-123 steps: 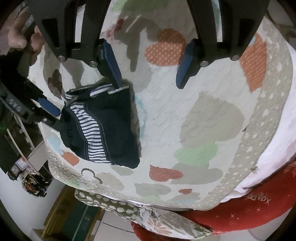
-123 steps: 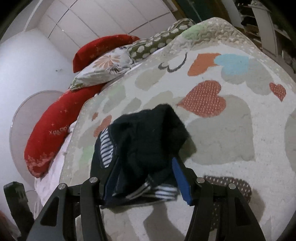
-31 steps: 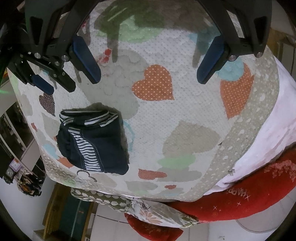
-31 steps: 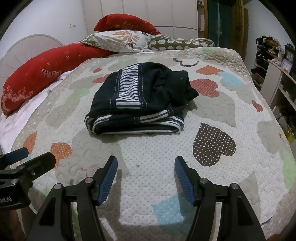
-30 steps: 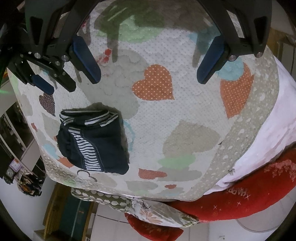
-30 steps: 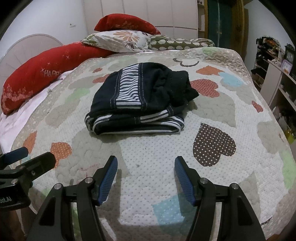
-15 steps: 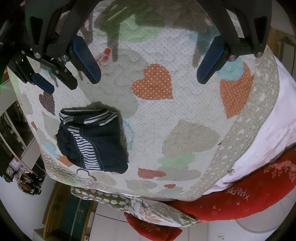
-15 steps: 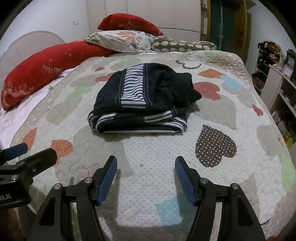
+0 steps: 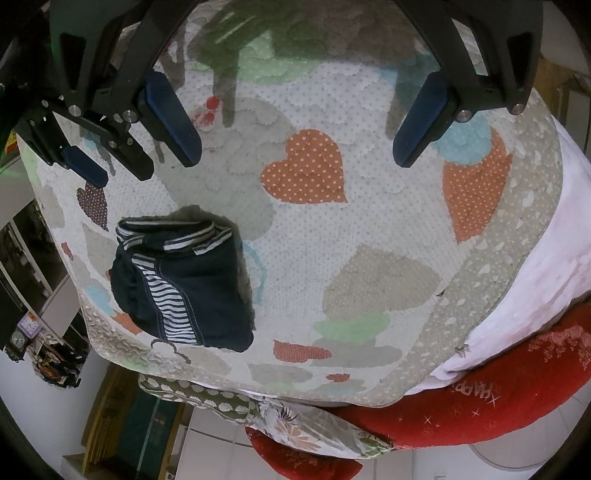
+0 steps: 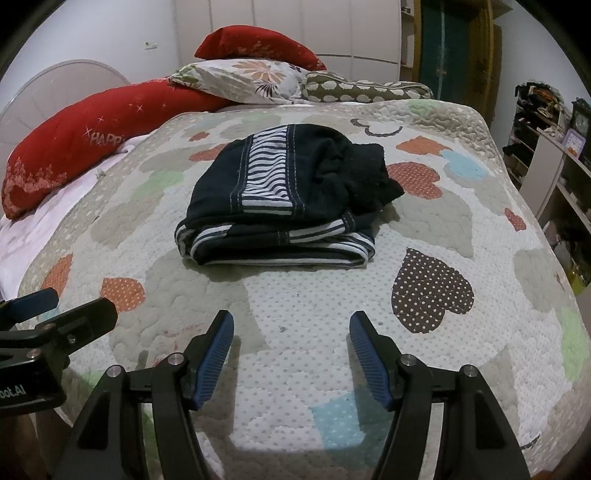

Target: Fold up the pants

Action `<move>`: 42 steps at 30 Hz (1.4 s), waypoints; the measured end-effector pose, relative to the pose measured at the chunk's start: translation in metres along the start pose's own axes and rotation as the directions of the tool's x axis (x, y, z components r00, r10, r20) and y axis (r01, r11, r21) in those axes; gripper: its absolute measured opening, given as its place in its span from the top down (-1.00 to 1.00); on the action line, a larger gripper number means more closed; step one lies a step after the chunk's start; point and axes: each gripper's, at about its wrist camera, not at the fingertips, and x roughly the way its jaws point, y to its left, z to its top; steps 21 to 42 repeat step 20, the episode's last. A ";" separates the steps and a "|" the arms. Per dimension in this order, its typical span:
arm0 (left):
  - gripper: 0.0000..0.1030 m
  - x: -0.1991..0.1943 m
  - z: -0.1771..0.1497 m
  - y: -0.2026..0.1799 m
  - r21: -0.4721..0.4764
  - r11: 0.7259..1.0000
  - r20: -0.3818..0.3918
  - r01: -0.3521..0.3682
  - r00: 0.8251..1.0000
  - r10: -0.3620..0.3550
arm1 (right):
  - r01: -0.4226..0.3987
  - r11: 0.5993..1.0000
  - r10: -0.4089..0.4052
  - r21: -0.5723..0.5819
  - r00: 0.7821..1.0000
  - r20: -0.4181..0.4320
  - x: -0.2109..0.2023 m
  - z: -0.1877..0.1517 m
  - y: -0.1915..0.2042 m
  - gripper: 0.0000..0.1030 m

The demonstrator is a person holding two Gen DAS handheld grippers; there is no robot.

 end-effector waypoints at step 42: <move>-1.00 0.007 0.002 0.002 -0.004 1.000 -0.028 0.026 0.999 -0.026 | -0.037 0.999 0.036 -0.026 0.999 -0.023 0.007 0.003 0.006 -0.35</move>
